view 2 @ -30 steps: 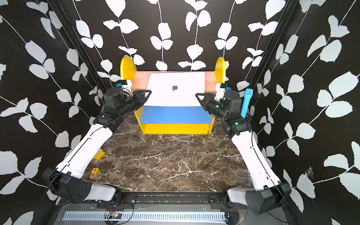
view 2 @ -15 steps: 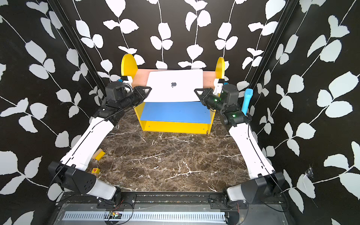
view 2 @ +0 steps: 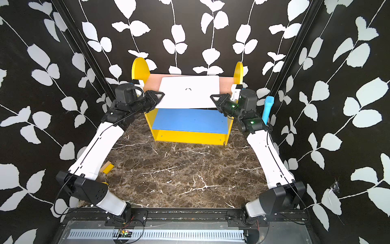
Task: Close the laptop lid and set it aside
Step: Place the laptop on the shelf.
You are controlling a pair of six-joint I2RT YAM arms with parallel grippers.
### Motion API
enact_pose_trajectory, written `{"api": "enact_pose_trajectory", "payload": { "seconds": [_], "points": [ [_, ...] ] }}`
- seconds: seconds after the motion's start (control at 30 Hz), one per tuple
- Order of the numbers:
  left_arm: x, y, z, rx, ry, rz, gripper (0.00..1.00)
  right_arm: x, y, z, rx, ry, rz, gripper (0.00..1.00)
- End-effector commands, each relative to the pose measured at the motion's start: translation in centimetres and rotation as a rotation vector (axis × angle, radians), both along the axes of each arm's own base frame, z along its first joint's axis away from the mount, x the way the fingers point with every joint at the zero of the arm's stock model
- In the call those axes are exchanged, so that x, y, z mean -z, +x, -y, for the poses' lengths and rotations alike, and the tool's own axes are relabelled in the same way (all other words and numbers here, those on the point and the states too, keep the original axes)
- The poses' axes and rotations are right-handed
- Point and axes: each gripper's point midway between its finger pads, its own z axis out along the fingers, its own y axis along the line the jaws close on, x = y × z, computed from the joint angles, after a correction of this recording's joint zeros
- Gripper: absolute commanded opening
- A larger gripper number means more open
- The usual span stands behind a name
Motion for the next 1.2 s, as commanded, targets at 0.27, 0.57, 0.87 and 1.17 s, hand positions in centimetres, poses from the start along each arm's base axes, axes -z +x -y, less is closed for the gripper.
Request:
{"api": "enact_pose_trajectory", "payload": {
  "seconds": [0.27, 0.57, 0.87, 1.17],
  "points": [
    [-12.6, -5.4, 5.8, 0.322, -0.165, 0.37, 0.33, 0.1, -1.9, -5.0, -0.233, -0.02, 0.036, 0.22],
    [-13.0, -4.2, 5.5, 0.306, -0.16, 0.37, 0.34, 0.3, -1.2, -5.2, -0.229, -0.021, 0.024, 0.22],
    [-11.4, -1.6, 5.2, 0.279, -0.151, 0.32, 0.39, 2.0, 0.2, -5.4, -0.218, -0.061, -0.022, 0.27],
    [-10.4, -0.6, 5.1, 0.263, -0.136, 0.295, 0.5, 3.0, 1.4, -5.3, -0.203, -0.085, -0.056, 0.39]
  ]
}}
